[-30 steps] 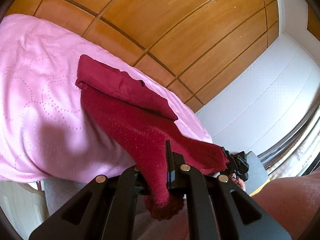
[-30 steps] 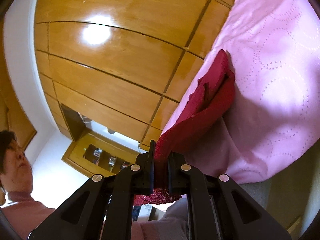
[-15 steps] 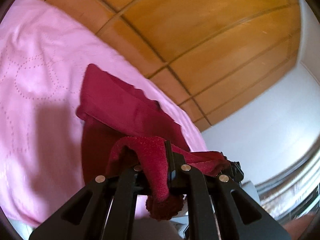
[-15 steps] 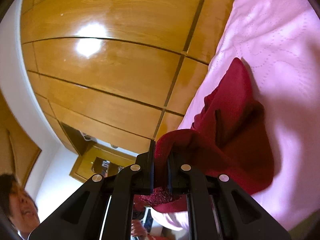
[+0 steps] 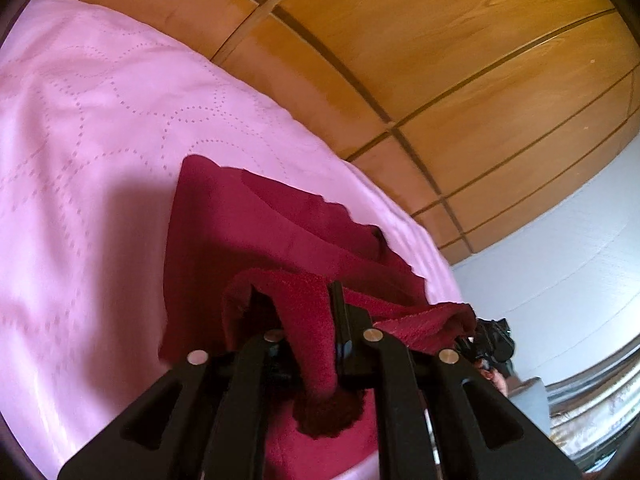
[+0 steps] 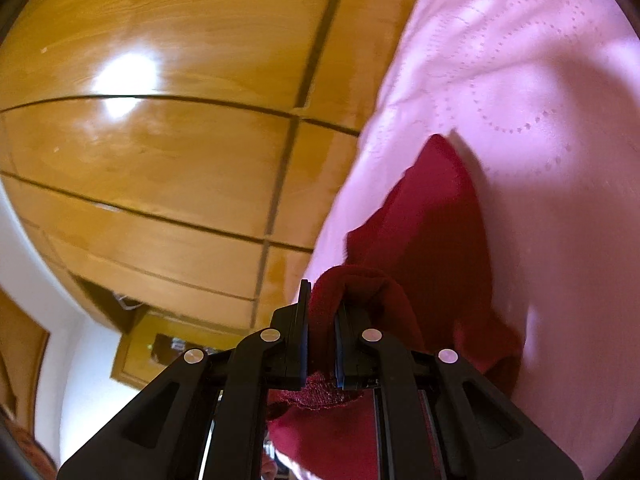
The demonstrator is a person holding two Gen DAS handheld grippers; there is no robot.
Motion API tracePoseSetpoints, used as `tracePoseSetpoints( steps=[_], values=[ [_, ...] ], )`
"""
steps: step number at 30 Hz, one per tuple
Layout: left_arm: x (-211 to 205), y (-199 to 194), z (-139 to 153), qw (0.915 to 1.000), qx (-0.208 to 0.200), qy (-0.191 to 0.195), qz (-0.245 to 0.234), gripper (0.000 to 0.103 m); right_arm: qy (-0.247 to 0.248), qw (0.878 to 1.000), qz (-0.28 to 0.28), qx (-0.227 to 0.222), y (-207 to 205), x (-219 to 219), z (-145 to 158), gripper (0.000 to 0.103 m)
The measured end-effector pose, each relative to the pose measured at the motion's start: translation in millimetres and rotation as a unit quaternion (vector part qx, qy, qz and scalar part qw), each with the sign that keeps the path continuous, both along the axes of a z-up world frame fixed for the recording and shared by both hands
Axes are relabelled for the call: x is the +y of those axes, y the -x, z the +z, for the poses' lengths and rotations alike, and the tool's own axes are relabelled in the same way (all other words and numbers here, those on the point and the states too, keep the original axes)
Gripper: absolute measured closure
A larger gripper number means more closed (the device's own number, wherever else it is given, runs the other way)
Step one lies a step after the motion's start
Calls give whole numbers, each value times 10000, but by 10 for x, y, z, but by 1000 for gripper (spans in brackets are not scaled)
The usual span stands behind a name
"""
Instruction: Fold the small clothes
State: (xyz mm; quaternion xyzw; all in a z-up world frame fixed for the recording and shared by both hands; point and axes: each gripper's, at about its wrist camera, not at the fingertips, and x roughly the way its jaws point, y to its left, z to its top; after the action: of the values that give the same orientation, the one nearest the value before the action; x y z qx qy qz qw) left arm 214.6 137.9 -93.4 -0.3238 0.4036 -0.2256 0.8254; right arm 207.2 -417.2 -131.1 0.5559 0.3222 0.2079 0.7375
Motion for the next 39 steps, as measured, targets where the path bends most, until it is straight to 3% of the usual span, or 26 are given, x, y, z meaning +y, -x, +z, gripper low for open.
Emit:
tracePoseSetpoints(
  steps=[2, 3, 4, 6, 8, 10, 14, 15, 17, 22, 25, 27, 29, 32, 34, 35, 36, 38, 39],
  values=[
    [-75, -142, -52, 9996, 49, -265, 72, 77, 70, 9998, -79, 147, -102, 11, -92, 94],
    [-101, -178, -66, 9991, 40, -404, 95, 54, 100, 9996, -116, 225, -136, 13, -130, 94],
    [-140, -222, -82, 9979, -15, -636, 143, 41, 90, 9995, -153, 273, -166, 16, -162, 94],
    [-180, -286, -88, 9960, -118, -867, 194, 39, 181, 9990, -206, 342, -228, 40, -184, 85],
    [-166, -330, -67, 9956, -131, -885, 290, 30, 362, 9986, -223, 315, -279, 54, -149, 79],
    [-77, -308, 18, 9936, -246, -876, 675, 18, 649, 9972, -191, 326, -324, 60, -82, 72],
    [160, -246, 124, 9895, -328, -803, 1159, 14, 1356, 9902, -343, 39, -241, 35, 165, 33],
    [181, -237, 130, 9886, -323, -868, 1189, 14, 1250, 9909, -485, -86, -188, -17, 197, 33],
    [194, -221, 123, 9866, -278, -1114, 1162, 14, 1004, 9924, -688, -173, -103, -142, 227, 33],
    [46, -363, 100, 9806, -172, -1692, 978, 15, 1619, 9860, -333, -194, -172, -107, 331, 42],
    [-63, -557, 82, 9753, 113, -2067, 765, 21, 2335, 9724, 49, 28, -389, 92, 380, 45],
    [-106, -664, 60, 9743, 247, -2152, 627, 37, 2724, 9618, 233, 167, -529, 217, 383, 45],
    [-148, -763, 10, 9718, 396, -2272, 484, 46, 3180, 9467, 392, 316, -651, 329, 345, 45],
    [-186, -817, -98, 9659, 585, -2503, 309, 47, 3653, 9280, 568, 456, -747, 435, 231, 45],
    [-225, -823, -151, 9631, 615, -2610, 246, 50, 3776, 9225, 617, 518, -749, 470, 143, 56],
    [-243, -816, -160, 9619, 588, -2658, 239, 54, 3880, 9183, 595, 509, -730, 489, 118, 68],
    [-264, -807, -167, 9606, 566, -2712, 228, 62, 3957, 9154, 550, 489, -709, 502, 105, 79],
    [-308, -784, -159, 9586, 504, -2796, 187, 77, 3893, 9187, 496, 443, -682, 497, 95, 93],
    [-323, -770, -136, 9566, 457, -2870, 198, 85, 3877, 9196, 467, 427, -667, 497, 110, 95]
  ],
)
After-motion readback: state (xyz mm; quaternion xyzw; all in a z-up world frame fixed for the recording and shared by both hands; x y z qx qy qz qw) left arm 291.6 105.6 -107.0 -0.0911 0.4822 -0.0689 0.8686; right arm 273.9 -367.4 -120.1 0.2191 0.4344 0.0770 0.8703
